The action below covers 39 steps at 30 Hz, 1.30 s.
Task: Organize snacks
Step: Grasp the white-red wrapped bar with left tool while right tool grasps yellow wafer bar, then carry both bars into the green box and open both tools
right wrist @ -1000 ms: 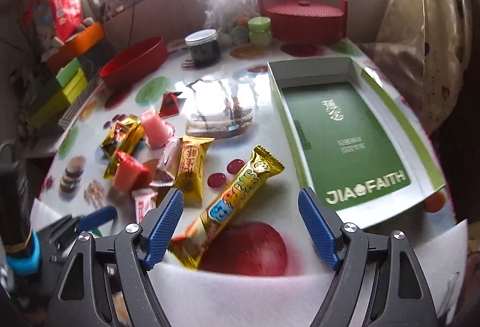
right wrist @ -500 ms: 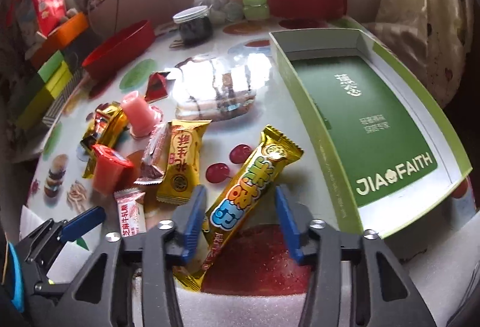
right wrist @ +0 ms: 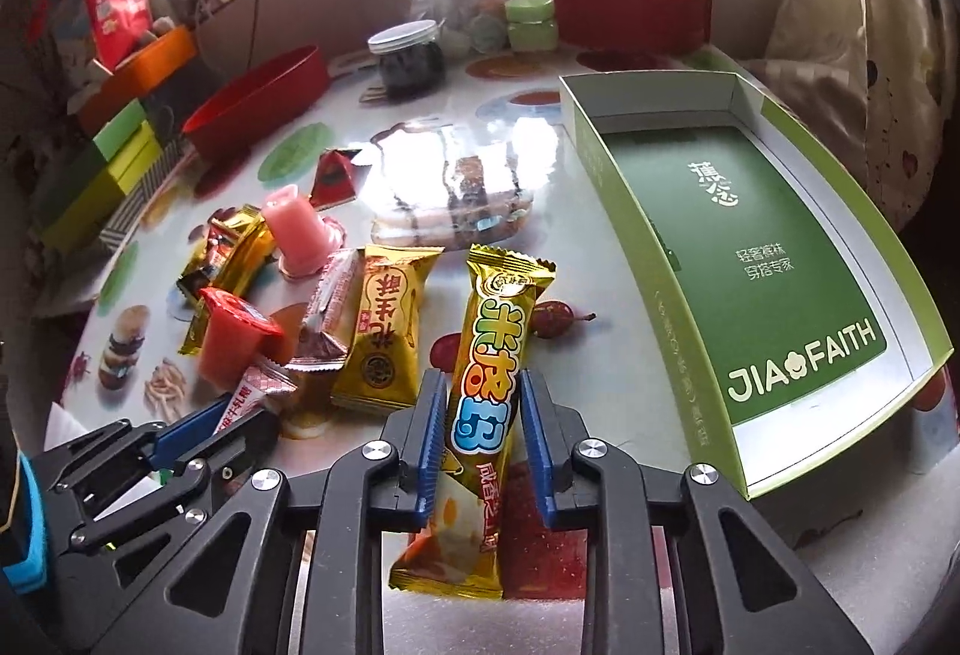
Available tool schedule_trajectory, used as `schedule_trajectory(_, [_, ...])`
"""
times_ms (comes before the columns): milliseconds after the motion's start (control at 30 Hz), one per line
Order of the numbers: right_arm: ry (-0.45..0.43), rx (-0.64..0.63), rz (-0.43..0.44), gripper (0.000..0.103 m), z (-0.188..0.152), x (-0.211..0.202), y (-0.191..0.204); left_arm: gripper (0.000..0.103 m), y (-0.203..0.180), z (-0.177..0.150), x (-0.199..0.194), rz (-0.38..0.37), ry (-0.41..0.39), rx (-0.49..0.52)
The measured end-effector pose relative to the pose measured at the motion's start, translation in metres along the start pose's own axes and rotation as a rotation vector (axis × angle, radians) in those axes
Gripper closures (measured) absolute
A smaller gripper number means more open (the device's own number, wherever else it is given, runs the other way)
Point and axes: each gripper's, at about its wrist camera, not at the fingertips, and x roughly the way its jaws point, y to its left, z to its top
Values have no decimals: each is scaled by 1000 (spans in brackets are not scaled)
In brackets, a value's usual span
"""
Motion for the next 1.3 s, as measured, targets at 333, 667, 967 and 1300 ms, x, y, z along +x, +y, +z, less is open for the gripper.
schedule_trajectory(333, [-51,31,31,81,7,-18,-6,84,-1,15,-18,-45,-55,-17])
schedule_trajectory(667, [-122,82,59,81,20,-37,-21,84,-19,44,-29,-110,-114,-12])
schedule_trajectory(967, [-188,132,33,81,36,-58,-49,84,-45,77,-31,-195,-155,9])
schedule_trajectory(1300, [-195,204,-50,81,49,-66,-106,84,-93,105,-2,-354,-93,6])
